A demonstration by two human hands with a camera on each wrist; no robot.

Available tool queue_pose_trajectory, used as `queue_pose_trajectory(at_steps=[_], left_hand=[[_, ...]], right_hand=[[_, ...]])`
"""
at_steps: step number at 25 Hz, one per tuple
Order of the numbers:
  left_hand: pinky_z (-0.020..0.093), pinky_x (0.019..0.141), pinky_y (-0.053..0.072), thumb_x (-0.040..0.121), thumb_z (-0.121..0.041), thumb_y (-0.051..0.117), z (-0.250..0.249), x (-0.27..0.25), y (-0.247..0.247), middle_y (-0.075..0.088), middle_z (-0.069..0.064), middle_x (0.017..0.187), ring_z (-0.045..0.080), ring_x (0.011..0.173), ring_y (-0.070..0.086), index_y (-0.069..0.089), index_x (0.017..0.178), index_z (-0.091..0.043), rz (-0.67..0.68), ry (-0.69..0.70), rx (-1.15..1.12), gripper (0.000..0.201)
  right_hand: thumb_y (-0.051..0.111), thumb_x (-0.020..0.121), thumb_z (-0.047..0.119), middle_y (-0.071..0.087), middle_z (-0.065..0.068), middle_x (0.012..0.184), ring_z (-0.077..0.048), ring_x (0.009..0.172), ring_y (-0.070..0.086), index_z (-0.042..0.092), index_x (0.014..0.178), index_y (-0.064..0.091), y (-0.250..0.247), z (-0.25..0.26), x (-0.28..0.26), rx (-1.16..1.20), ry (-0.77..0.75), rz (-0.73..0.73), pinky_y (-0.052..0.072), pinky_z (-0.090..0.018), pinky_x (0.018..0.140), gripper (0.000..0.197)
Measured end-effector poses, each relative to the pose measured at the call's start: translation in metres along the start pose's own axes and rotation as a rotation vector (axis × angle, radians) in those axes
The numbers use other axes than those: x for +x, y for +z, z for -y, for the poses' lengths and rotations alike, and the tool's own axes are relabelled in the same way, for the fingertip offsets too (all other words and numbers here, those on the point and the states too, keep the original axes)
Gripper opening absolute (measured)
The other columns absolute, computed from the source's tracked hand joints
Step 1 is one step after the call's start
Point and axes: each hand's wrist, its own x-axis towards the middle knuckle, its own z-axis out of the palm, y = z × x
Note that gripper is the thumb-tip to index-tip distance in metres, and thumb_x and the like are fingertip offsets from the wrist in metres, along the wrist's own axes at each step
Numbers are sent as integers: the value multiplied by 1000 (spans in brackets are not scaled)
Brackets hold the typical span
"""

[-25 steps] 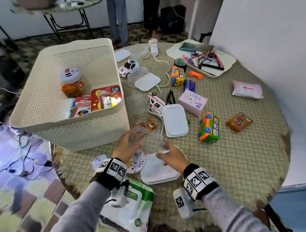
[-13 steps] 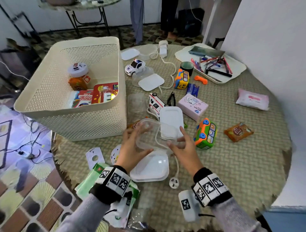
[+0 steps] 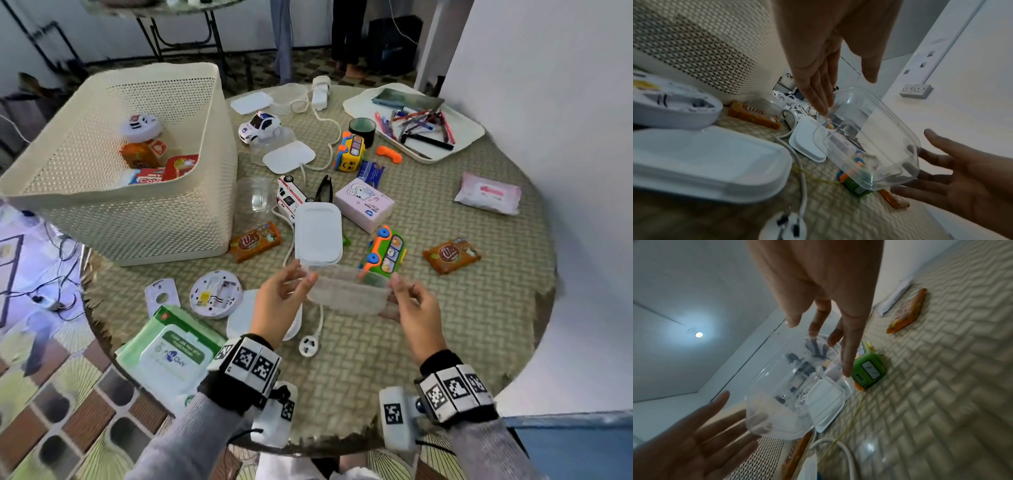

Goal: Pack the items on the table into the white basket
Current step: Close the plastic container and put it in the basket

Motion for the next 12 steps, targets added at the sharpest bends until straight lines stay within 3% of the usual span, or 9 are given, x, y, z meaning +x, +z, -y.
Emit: queue_pose_trajectory(at_steps=[3,5,8,12], left_hand=[[8,66,49,85,-20,69,18,-6,11,69,1,97,5,79,63,59,125,-4,-7,-57,3,44],[9,66,50,84,-11,70,30,-11,20,69,-1,92,1,78,63,57,125,-2,22,-89,11,45],[11,69,51,82,-2,70,43,-18,34,67,-3,83,-8,69,62,58,121,1,80,-121,46,41],[14,71,53,79,4,71,56,-19,49,68,12,102,12,84,66,56,123,3,147,-158,36,46]], right_hand=[[67,86,13,62,-11,87,-22,79,64,4,114,59,-20,-9,-1,18,45,1,59,-32,62,31],[66,86,5,58,-5,84,-15,75,62,2,129,51,-33,-19,-3,7,79,12,58,-28,62,46],[60,89,0,64,-6,88,-12,73,65,-2,124,57,-53,-36,-6,-31,124,9,57,-23,57,35],[54,91,-5,61,-7,84,-24,77,63,-2,119,60,-72,-47,-3,-46,153,-48,59,-27,58,28]])
